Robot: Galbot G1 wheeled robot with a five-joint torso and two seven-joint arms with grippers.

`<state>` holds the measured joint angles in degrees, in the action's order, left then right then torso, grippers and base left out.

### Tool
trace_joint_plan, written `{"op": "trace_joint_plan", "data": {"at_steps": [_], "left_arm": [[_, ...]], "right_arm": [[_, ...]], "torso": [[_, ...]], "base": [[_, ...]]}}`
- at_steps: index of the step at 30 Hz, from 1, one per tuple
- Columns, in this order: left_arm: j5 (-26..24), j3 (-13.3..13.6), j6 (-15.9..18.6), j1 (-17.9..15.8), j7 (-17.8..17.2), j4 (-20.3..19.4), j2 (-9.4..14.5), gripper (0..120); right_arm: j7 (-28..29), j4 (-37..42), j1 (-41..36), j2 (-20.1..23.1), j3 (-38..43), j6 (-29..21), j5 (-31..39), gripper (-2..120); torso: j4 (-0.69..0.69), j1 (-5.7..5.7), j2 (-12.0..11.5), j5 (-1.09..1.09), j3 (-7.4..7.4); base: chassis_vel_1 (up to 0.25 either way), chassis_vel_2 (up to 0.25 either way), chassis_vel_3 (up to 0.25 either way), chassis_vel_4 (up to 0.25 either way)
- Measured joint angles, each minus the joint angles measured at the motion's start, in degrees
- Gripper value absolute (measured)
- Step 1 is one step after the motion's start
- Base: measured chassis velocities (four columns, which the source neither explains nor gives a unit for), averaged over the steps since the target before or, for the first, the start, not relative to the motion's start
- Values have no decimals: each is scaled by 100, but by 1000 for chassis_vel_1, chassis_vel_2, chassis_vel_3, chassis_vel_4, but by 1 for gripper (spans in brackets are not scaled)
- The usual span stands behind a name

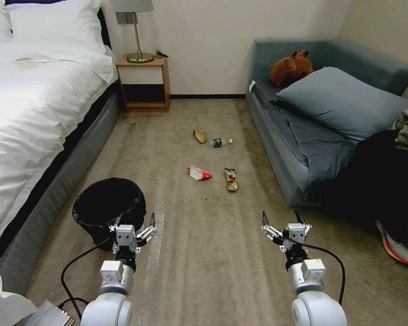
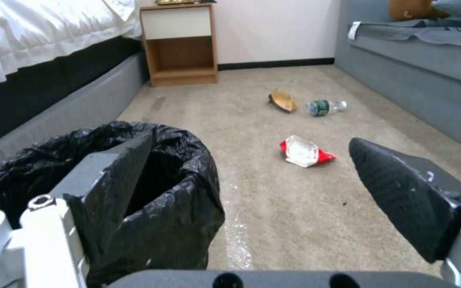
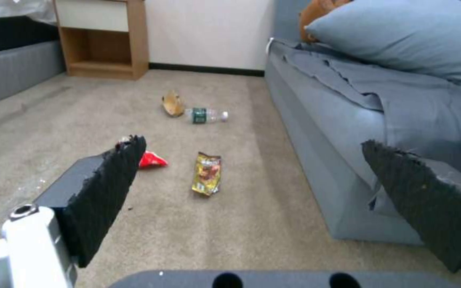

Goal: Pick up the trash bin, then pick up the garbage on the floor and place it into the trash bin.

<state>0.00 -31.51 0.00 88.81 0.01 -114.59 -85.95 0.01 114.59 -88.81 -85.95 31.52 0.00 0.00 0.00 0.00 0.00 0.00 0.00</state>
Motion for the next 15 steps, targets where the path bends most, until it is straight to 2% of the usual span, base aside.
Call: {"op": "trace_joint_plan", "data": {"at_steps": [15], "left_arm": [[0,0,0,0,0,0,0,99]], "right_arm": [[0,0,0,0,0,0,0,100]], "torso": [[0,0,0,0,0]], "base": [[0,0,0,0]]}}
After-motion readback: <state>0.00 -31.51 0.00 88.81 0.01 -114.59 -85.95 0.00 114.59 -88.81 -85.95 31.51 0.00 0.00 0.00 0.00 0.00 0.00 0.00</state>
